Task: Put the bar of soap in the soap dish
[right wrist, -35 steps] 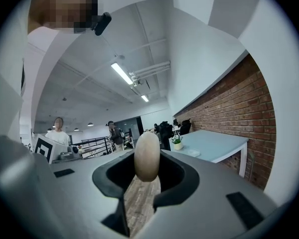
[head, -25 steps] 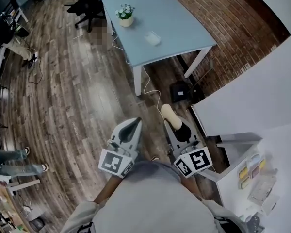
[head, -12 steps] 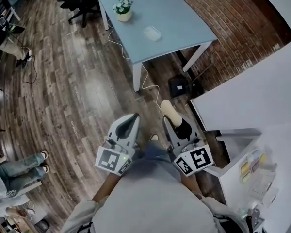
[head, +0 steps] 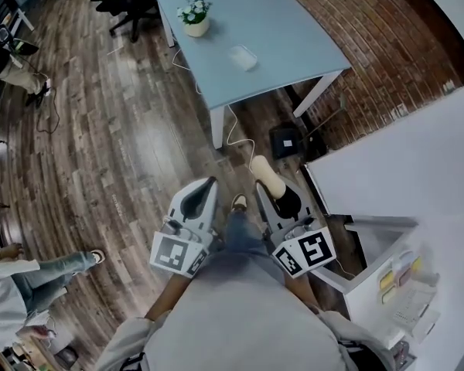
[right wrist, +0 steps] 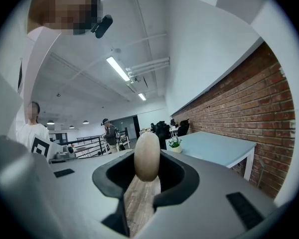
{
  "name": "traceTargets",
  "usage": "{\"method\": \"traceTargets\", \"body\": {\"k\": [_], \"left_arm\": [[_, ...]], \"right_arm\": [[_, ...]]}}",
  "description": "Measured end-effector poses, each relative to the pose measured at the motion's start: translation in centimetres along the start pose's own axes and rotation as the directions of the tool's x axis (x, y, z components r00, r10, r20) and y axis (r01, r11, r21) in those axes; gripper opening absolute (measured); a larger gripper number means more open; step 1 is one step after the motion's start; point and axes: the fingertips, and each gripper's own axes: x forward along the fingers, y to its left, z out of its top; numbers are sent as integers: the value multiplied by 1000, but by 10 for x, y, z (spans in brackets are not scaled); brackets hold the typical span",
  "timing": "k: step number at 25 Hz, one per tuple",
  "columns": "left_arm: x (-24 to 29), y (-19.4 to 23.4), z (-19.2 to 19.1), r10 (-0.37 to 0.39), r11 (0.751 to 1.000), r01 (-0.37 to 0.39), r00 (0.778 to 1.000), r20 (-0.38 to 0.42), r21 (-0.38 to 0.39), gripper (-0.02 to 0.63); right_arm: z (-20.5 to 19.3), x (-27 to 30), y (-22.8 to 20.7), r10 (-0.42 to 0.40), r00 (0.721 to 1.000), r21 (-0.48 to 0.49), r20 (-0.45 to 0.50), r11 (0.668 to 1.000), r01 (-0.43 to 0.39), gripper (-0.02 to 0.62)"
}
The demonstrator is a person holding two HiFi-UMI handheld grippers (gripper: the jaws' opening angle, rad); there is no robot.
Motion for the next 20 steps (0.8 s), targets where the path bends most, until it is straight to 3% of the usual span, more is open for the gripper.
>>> {"method": "traceTargets", "body": {"k": [20], "left_arm": [[143,1,9,29,998,-28,999,-14,47,3]], "right_arm": [[29,57,-123,66,997,29,28,997,-67,118]]}}
